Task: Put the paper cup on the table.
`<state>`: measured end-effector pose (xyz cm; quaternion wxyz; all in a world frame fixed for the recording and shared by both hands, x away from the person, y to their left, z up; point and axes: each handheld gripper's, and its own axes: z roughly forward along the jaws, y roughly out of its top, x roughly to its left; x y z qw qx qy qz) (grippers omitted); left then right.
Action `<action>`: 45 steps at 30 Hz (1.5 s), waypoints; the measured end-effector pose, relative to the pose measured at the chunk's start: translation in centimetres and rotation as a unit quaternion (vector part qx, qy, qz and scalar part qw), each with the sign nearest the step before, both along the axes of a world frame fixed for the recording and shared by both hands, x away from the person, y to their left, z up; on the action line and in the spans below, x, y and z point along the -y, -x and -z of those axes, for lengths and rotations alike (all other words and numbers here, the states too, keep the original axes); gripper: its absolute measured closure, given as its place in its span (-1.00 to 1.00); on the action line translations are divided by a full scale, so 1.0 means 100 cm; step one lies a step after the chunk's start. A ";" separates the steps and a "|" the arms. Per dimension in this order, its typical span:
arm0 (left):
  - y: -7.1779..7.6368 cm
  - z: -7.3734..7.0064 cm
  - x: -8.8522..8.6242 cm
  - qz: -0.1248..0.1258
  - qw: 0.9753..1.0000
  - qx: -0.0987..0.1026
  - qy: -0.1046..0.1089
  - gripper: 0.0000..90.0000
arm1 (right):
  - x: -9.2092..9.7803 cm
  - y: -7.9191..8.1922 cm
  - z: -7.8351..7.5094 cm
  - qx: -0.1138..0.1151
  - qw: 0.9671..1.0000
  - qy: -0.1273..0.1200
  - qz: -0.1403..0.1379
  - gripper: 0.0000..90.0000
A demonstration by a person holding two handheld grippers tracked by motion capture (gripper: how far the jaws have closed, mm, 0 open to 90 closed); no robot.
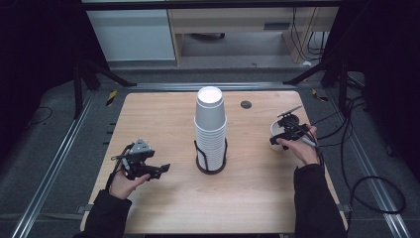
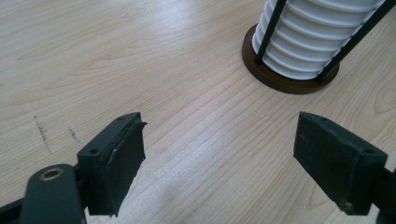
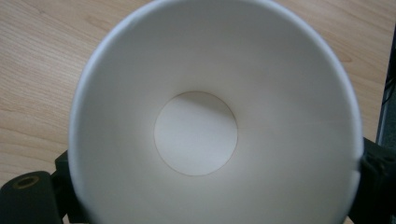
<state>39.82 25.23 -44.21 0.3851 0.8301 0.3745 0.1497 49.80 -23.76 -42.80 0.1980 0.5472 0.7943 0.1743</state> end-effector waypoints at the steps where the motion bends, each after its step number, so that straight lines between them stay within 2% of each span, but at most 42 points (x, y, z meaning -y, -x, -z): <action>1: 0.000 0.000 0.000 0.000 1.000 0.000 0.000 -0.65 | 0.000 0.000 0.002 -0.001 1.000 0.002 0.000 -0.80; 14: 0.000 0.001 0.000 0.001 1.000 -0.002 -0.004 -0.65 | 0.002 -0.004 0.010 -0.025 1.000 0.001 0.000 -0.81; 29: 0.000 0.001 0.000 0.003 1.000 -0.002 -0.004 -0.65 | 0.003 -0.005 0.012 -0.019 1.000 -0.006 -0.012 -0.86; 37: 0.000 0.001 0.001 0.003 1.000 -0.003 -0.004 -0.65 | 0.003 -0.003 0.011 -0.023 0.999 -0.022 -0.015 -0.94; 42: 0.000 0.001 0.001 0.003 1.000 -0.004 -0.005 -0.65 | 0.004 0.003 0.012 -0.027 0.999 -0.023 -0.017 -0.94; 45: 0.000 0.001 0.001 0.003 1.000 -0.004 -0.005 -0.65 | 0.003 0.005 0.012 -0.029 0.999 -0.008 -0.019 -0.96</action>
